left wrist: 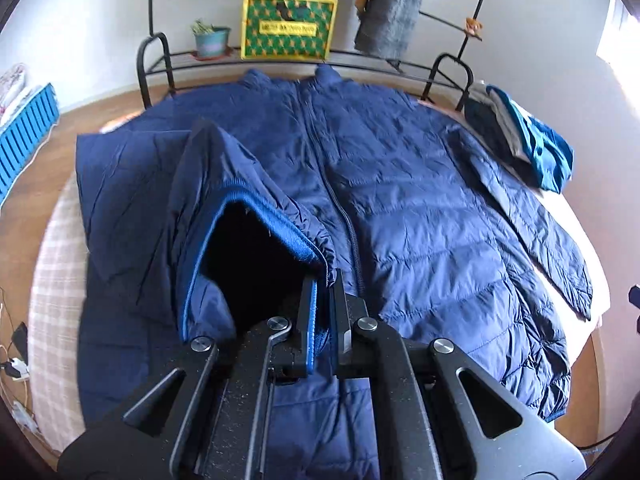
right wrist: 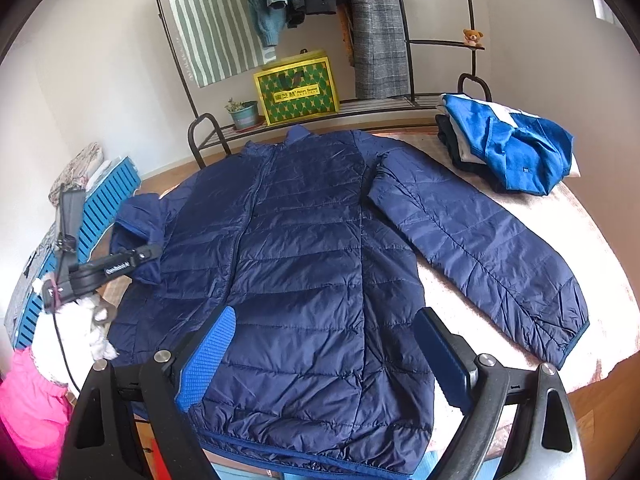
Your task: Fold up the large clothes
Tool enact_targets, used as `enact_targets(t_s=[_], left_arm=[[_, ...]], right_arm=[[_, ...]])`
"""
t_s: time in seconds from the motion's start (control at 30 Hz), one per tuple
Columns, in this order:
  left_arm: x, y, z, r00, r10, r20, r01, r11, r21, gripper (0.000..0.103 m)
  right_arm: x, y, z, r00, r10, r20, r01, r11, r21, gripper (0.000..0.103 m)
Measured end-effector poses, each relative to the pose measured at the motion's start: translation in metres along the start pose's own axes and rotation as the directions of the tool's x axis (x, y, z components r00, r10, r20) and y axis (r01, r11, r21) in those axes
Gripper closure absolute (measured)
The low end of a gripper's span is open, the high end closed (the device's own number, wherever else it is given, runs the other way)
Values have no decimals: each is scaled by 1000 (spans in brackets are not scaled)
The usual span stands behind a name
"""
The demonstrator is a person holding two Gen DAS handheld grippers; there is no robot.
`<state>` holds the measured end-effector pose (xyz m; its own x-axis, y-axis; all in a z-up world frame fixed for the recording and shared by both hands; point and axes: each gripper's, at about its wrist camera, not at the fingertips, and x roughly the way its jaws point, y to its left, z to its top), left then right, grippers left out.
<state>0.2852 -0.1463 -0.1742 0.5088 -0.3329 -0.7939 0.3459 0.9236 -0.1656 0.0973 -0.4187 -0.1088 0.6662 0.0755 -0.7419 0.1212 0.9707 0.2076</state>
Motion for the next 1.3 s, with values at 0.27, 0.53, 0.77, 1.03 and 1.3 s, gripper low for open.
enact_targets(t_s=[0.27,0.53,0.77,1.03,1.3], left_arm=[[-26,-2,-6,978,-207,-23,204,976,-75,64],[-93,85,-16,980,12,198,53,946,-320,57],[-70,155,-35,976,163,145,-64,849,-525,65],[-73,178,-36,958,231,170,-99,824,-558,65],[-66,160,-27,962,223,160,-117,860,-496,65]], right_arm=[[31,-11,31,996,75,-46,-74,997,34,10],[115,35,65,938,266,-223,-266,963,34,12],[233,73,55,812,361,-458,-316,933,175,25],[287,113,64,784,299,-544,-314,947,67,90],[286,90,163,956,61,-285,-120,973,-195,99]])
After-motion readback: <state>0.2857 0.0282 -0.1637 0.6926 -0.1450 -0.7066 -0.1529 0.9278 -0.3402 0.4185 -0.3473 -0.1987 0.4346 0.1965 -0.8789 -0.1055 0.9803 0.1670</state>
